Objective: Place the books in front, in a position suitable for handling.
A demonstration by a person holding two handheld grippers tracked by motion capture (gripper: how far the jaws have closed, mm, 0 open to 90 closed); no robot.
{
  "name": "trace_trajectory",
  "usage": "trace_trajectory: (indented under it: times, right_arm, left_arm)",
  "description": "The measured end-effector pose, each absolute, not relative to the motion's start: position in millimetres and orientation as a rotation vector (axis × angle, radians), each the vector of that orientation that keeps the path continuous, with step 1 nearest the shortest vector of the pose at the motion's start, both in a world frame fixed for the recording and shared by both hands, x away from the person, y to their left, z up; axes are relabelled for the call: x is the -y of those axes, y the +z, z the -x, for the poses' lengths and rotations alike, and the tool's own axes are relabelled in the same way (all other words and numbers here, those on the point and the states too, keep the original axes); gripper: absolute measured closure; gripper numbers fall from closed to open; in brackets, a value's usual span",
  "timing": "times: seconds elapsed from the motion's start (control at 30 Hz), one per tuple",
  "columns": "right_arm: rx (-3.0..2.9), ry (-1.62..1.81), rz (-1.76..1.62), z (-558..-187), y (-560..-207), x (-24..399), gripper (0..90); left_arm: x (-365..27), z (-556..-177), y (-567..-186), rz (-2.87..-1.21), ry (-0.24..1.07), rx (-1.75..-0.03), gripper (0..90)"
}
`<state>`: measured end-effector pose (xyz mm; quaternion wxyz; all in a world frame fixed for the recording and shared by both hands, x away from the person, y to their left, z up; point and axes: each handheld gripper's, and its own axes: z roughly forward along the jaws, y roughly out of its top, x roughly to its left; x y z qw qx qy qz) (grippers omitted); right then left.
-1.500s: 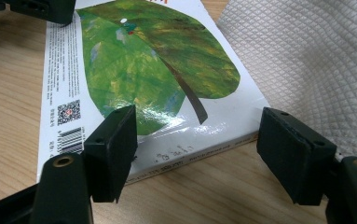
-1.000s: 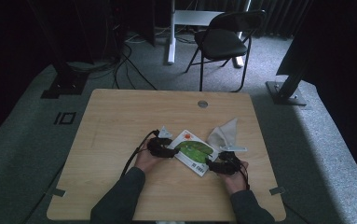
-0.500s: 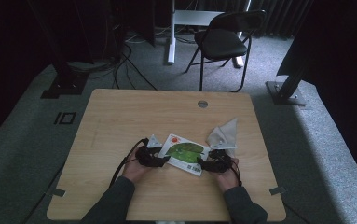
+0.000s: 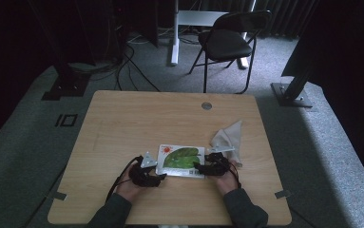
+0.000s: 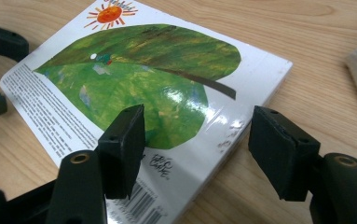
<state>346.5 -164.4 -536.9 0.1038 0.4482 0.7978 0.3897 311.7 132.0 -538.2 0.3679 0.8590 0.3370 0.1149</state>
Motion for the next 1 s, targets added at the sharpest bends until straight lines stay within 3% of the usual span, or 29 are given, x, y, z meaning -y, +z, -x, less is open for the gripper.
trace_trajectory:
  times: [0.3,0.63,1.0]
  right_arm:
    - [-2.401,1.172,-1.275,-343,-537,157,36.1]
    - [-2.41,1.189,-1.245,-345,-539,153,35.4]
    - [-2.436,1.192,-1.218,-340,-538,148,35.4]
  left_arm:
    - [-143,-302,-534,-2.142,0.279,-0.892,39.6]
    - [-148,-339,-536,-2.063,0.366,-1.052,35.9]
    - [-144,-335,-538,-2.086,0.347,-1.026,36.1]
